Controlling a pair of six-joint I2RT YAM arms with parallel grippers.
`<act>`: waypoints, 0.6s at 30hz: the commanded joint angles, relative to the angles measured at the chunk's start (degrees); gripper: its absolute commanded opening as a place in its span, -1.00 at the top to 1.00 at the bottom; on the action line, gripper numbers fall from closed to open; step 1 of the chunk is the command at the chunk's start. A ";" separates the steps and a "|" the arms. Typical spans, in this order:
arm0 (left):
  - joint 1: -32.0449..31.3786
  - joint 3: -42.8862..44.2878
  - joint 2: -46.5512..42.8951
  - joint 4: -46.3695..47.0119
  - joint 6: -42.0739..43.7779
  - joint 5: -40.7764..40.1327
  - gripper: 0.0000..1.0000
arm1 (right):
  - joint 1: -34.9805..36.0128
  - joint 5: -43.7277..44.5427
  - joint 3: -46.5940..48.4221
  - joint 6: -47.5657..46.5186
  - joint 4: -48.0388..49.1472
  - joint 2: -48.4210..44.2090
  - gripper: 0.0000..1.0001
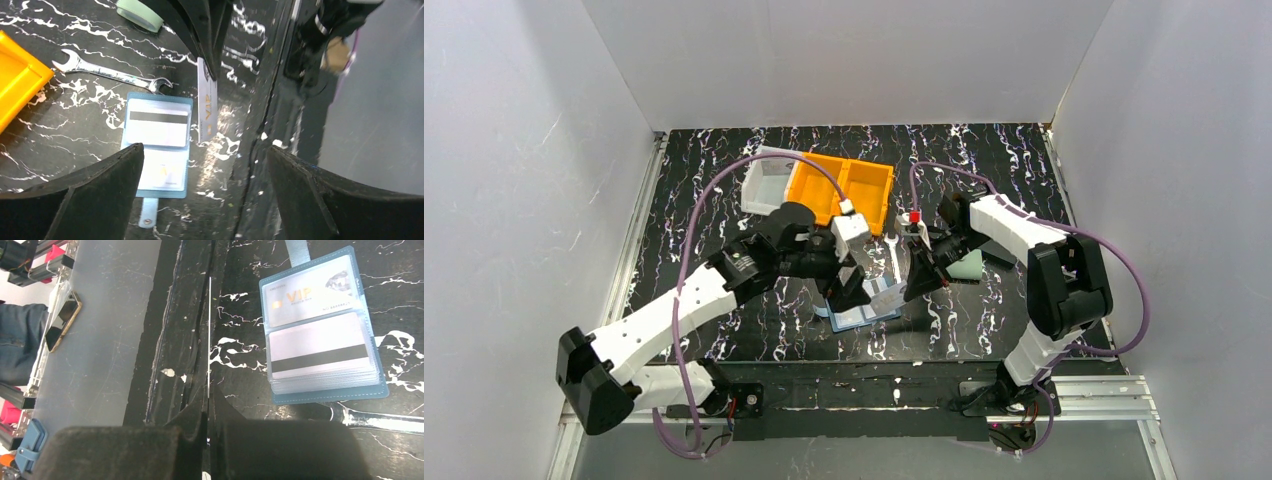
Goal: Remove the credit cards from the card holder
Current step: Remove the credit card from the card holder.
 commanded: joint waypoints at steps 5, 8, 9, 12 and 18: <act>-3.21 3.38 7.49 0.53 20.51 1.84 -0.76 | -0.25 -1.92 2.33 -6.22 -5.98 0.51 0.97; -3.20 5.18 12.13 2.23 18.63 6.26 -0.57 | -0.25 -2.19 2.37 -6.86 -6.44 0.41 0.97; -3.20 5.67 13.58 2.68 17.72 7.42 -0.51 | -0.25 -2.21 2.47 -7.16 -6.76 0.52 0.97; -3.20 5.61 16.54 5.44 14.17 10.44 -0.29 | -0.25 -2.27 2.71 -8.06 -7.65 0.88 0.97; -3.20 2.26 17.57 12.43 9.30 13.01 -0.01 | -0.25 -2.57 2.93 -8.59 -8.21 1.04 0.97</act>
